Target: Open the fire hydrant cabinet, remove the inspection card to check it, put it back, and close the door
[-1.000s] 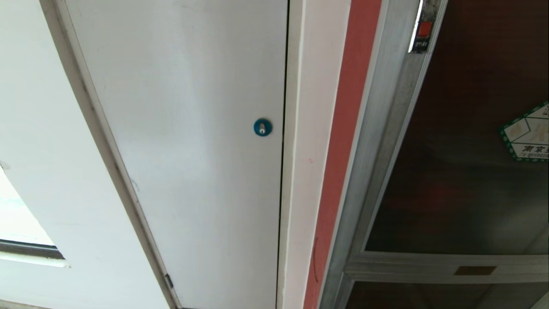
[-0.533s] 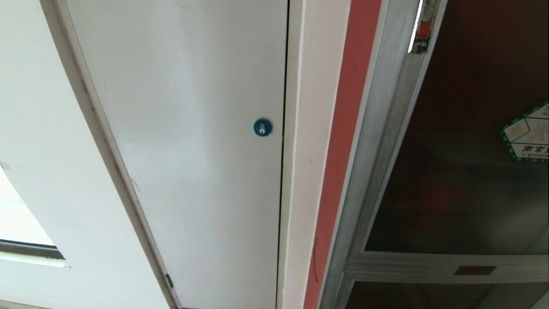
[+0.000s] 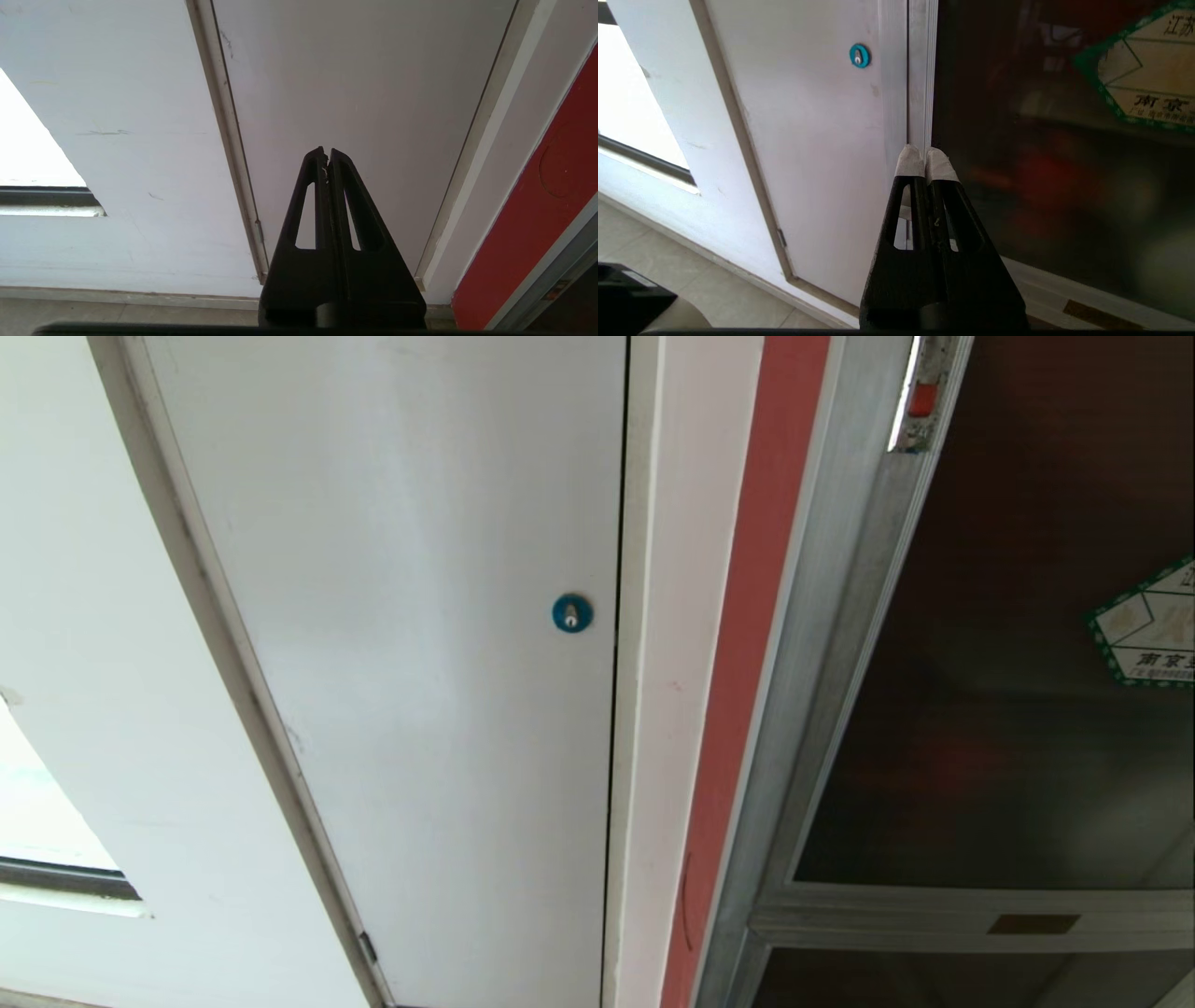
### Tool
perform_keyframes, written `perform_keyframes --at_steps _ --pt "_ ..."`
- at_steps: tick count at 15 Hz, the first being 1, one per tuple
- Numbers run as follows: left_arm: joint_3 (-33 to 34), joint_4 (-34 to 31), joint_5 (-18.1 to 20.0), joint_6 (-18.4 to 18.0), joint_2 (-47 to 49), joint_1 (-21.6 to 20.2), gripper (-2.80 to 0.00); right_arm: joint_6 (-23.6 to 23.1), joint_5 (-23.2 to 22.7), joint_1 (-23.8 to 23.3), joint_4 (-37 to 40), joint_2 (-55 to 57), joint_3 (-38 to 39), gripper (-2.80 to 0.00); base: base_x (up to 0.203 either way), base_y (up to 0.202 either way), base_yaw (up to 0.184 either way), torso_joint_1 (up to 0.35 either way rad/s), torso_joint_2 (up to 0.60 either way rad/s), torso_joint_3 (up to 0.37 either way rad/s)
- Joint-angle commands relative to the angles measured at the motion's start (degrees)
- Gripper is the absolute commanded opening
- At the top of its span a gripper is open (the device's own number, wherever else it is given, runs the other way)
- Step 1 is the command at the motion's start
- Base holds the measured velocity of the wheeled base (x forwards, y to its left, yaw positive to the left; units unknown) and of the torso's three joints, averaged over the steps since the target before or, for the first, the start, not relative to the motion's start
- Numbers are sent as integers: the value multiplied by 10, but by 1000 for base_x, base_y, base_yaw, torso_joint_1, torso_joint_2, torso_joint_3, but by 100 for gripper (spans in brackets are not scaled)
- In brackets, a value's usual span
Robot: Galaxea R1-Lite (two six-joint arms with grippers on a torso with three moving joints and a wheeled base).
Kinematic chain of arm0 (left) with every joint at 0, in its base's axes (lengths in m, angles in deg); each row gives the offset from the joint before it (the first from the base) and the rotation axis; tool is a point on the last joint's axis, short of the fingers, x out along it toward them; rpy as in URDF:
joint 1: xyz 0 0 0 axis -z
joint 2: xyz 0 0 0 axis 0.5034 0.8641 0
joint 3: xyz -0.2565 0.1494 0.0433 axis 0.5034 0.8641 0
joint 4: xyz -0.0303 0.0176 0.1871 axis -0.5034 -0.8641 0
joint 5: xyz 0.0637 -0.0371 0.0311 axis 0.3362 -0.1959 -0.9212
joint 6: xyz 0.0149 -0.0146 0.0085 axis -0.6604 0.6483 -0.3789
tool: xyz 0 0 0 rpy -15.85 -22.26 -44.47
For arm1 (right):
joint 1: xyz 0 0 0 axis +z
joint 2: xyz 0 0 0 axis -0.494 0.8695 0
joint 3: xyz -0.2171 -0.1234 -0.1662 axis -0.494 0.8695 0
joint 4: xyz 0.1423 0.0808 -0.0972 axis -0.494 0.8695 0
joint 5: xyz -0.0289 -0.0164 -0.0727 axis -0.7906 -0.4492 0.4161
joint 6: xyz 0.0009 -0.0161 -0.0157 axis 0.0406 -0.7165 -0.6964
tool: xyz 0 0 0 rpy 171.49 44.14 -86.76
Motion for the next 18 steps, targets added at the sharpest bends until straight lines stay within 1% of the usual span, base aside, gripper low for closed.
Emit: perform_keyframes --at_steps 1,4,6,10,12,14,15,16,18 --pt "6 0 0 0 1 0 -280 0 0 -18 -2 -55 44 -280 0 0 0 0 0 0" --pt "6 0 0 0 1 0 -280 -1 3 -43 -5 -98 77 -280 0 0 0 0 0 0" --pt "6 0 0 0 1 0 -280 -3 32 -43 -8 -117 104 -280 0 0 0 0 0 0" --pt "6 0 0 0 1 0 -280 -16 43 -39 -8 -184 173 -280 0 0 0 0 0 0" --pt "7 0 0 0 1 -1 -280 -24 56 -38 -9 -213 207 -280 0 0 0 0 0 0" --pt "6 0 0 0 1 0 -280 -28 91 -38 -20 -217 233 -280 0 0 0 0 0 0" --pt "6 0 0 0 1 0 -280 -30 101 -38 -30 -217 243 -280 0 0 0 0 0 0" --pt "6 0 0 0 1 0 -280 -35 118 -38 -54 -217 274 -280 0 0 0 0 0 0" --pt "6 0 0 0 1 0 -280 -45 163 -38 -135 -217 336 -280 0 0 0 0 0 0"
